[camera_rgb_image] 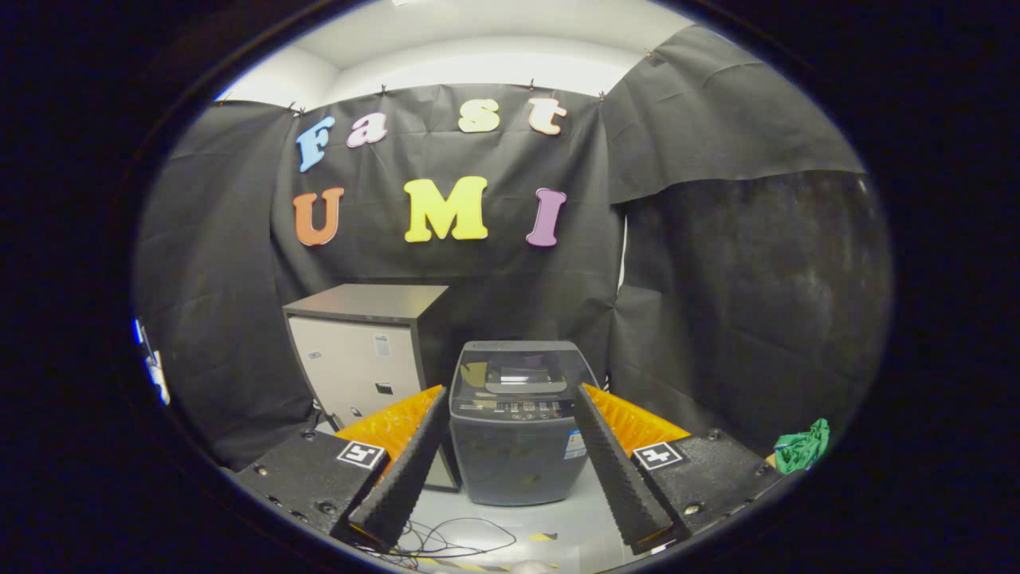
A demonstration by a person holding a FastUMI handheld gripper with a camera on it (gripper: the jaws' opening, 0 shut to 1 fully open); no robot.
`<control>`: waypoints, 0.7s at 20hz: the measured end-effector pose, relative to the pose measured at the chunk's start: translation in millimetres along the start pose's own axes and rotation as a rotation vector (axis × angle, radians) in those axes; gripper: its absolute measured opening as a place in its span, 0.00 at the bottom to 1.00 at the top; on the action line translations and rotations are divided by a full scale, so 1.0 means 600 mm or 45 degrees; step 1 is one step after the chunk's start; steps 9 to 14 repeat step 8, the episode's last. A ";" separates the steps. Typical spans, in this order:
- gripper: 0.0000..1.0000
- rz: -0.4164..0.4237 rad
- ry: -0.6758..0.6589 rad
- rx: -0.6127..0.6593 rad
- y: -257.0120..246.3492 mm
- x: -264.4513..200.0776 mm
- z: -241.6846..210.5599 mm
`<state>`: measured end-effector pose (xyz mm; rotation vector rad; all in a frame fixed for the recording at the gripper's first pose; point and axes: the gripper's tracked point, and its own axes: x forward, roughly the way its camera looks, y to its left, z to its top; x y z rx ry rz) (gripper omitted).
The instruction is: Put the clothes into the washing machine and then close the washing machine lid.
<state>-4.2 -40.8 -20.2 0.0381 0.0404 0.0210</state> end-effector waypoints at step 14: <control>0.98 -0.011 -0.005 -0.011 0.002 -0.010 0.002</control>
